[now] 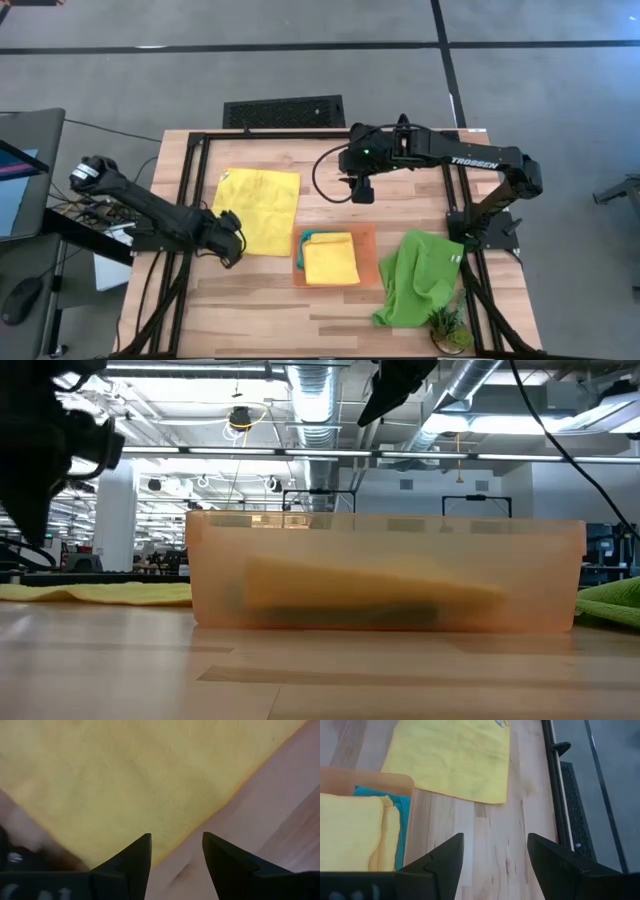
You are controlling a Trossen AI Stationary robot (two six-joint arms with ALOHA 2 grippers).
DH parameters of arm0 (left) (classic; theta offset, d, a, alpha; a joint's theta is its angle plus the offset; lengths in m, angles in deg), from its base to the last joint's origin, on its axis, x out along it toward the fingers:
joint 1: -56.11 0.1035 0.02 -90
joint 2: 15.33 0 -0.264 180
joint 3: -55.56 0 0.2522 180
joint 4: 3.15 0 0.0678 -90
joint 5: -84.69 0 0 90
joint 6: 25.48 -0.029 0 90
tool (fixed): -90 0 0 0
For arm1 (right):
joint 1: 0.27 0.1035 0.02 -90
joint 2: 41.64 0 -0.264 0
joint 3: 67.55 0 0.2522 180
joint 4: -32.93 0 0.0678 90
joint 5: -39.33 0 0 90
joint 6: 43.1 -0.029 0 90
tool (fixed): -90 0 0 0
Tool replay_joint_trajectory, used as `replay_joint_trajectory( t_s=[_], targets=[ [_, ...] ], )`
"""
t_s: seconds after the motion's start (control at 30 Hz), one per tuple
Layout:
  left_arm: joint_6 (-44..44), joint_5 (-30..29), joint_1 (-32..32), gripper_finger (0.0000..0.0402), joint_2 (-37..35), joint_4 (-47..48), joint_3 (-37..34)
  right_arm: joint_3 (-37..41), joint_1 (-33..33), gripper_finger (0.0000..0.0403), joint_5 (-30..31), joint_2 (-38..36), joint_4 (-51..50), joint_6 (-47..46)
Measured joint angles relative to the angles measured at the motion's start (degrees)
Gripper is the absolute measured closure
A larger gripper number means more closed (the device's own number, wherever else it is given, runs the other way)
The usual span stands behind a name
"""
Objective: Fold microfiber towels
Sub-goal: Fold the yellow towel
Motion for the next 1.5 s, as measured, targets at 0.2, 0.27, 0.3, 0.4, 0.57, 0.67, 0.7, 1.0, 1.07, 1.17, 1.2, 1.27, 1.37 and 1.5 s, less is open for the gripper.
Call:
replay_joint_trajectory(
  t_s=[0.2,0.27,0.3,0.4,0.57,0.67,0.7,1.0,1.07,1.17,1.2,1.27,1.37,1.5],
  targets=[
    [0.0,4.4,-0.8,0.0232,0.0,-7.6,-5.1,0.0,0.0,0.0159,0.0,0.0,0.0,0.0],
    [0.4,4.3,-0.7,0.0232,0.0,-8.4,-6.2,0.0,0.0,0.0159,0.0,0.0,0.0,0.0],
    [0.5,3.9,-0.7,0.0232,0.0,-8.6,-6.5,0.0,0.0,0.0159,0.0,0.0,0.0,0.0],
    [0.5,3.2,-0.7,0.0232,0.0,-9.0,-7.5,0.0,0.0,0.0159,0.0,0.0,0.0,0.0],
    [-0.4,3.4,-0.7,0.0232,0.0,-12.2,-9.0,0.0,-0.7,0.0159,0.0,0.0,0.0,-0.1],
    [0.5,2.1,-0.7,0.0232,0.0,-13.9,-10.3,0.0,-1.2,0.0159,0.0,0.0,0.0,-0.1],
    [0.6,1.8,-0.7,0.0232,0.0,-14.7,-10.6,0.0,-1.3,0.0159,0.1,0.0,0.0,-0.1],
    [1.7,1.9,-0.7,0.0232,0.0,-15.9,-11.7,0.0,-1.9,0.0159,-1.1,0.0,0.5,-0.2],
    [1.3,0.9,-0.7,0.0232,0.0,-15.8,-11.7,0.0,-1.9,0.0159,-1.1,0.0,0.5,-0.2],
    [0.2,-1.1,-0.7,0.0232,0.0,-15.7,-11.7,0.0,-1.9,0.0159,-1.1,0.0,0.5,-0.2],
    [0.2,-1.9,-0.7,0.0232,0.0,-15.7,-11.7,0.0,-1.9,0.0159,-1.1,0.0,0.5,-0.2],
    [0.2,-2.3,-0.7,0.0232,0.0,-15.7,-11.7,0.0,-1.9,0.0159,-1.1,0.0,0.5,-0.2],
    [0.1,-0.4,-0.7,0.0232,0.0,-16.1,-11.7,0.0,-1.9,0.0159,-1.1,0.0,0.5,-0.2],
    [-2.9,0.8,-1.5,0.0232,0.0,-18.0,-11.7,0.0,-1.9,0.0159,-1.1,0.0,0.5,-0.2]
  ],
)
